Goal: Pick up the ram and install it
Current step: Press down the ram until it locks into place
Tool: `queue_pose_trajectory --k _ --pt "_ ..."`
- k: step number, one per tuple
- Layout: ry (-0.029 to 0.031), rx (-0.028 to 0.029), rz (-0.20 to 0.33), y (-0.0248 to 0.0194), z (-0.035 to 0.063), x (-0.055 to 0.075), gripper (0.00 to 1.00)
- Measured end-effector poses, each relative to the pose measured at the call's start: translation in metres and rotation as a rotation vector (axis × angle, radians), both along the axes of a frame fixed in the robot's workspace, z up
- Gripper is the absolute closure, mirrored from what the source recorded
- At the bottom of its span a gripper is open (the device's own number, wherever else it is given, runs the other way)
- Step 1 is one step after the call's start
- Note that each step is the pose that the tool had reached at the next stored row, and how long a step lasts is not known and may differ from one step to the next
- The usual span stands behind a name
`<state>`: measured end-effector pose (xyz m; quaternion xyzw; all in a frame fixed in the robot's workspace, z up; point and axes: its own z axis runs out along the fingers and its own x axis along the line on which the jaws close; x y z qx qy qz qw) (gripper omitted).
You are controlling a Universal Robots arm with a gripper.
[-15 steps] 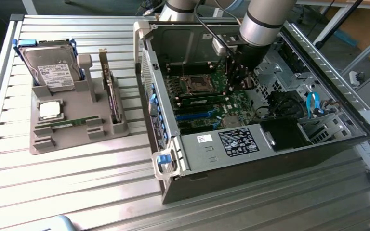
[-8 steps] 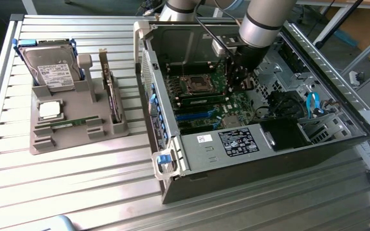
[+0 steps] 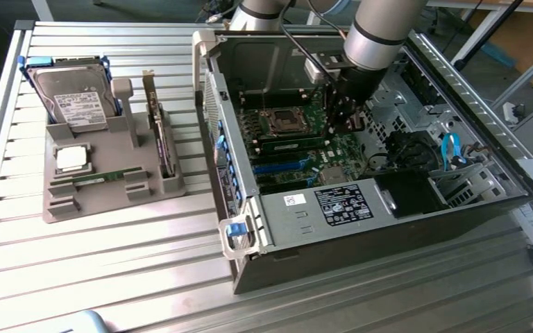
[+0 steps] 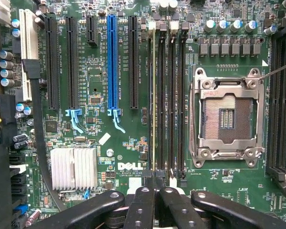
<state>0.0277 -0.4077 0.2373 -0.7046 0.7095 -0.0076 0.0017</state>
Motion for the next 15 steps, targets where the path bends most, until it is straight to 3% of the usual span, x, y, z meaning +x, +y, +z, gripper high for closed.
queue_pose_trajectory --k 15 --pt "0.0001 -0.0004 0.0 -0.0001 -0.0024 0.0 0.89"
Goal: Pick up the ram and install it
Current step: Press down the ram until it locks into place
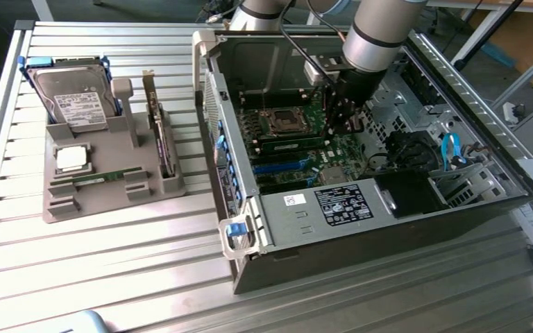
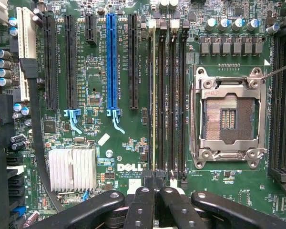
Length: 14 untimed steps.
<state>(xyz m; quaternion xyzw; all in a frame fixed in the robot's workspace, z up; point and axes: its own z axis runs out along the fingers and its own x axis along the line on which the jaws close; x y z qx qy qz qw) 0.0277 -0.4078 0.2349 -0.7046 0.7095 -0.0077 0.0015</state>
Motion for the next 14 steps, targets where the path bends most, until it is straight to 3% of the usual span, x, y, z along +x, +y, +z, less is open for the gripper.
queue_pose_trajectory --k 14 --pt "0.0 -0.0003 0.0 0.002 -0.0009 0.0 0.89"
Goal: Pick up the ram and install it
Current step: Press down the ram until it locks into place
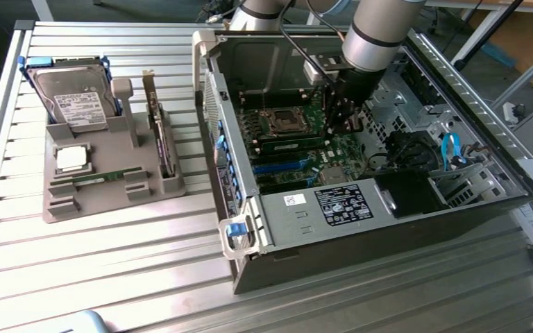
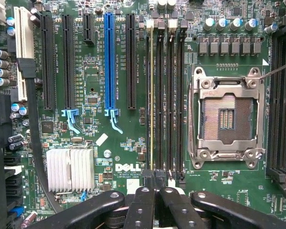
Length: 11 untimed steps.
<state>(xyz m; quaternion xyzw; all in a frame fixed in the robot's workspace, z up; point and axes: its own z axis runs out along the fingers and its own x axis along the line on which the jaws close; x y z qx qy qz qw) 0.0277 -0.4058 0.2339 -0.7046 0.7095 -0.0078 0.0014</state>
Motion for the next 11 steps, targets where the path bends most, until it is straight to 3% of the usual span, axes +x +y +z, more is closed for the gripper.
queue_pose_trajectory --k 11 --pt "0.0 0.0002 0.0 0.0 -0.0009 0.0 0.89"
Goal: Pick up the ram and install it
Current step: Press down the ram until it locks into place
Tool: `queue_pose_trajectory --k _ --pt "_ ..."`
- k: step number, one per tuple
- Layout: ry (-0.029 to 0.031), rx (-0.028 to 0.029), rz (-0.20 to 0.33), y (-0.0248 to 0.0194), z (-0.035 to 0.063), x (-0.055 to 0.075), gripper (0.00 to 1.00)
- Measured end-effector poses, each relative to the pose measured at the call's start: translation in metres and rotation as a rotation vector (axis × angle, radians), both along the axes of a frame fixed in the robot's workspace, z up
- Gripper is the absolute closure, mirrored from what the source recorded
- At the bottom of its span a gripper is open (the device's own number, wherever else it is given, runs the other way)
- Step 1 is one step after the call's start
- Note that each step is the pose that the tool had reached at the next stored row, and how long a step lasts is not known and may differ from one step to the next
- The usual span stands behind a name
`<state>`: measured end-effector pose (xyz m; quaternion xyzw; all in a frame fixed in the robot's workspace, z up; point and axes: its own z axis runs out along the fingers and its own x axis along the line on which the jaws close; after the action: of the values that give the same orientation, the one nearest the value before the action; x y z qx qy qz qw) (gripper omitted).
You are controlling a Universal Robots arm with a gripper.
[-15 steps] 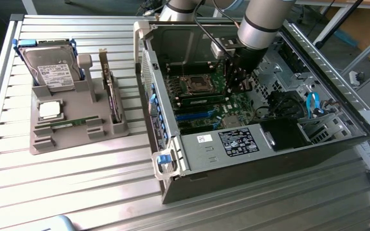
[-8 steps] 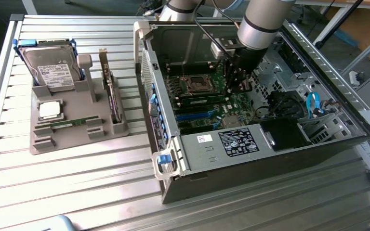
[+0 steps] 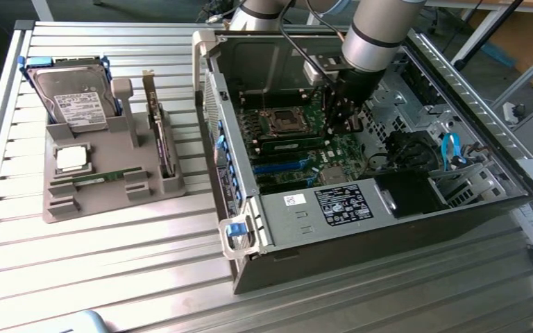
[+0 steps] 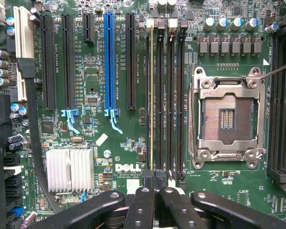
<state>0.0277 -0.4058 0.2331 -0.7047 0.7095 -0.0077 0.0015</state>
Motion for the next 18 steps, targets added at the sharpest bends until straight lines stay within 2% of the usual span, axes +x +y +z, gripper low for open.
queue_pose_trajectory --k 18 --pt "0.0 0.0001 0.0 0.0 -0.0016 0.0 0.89"
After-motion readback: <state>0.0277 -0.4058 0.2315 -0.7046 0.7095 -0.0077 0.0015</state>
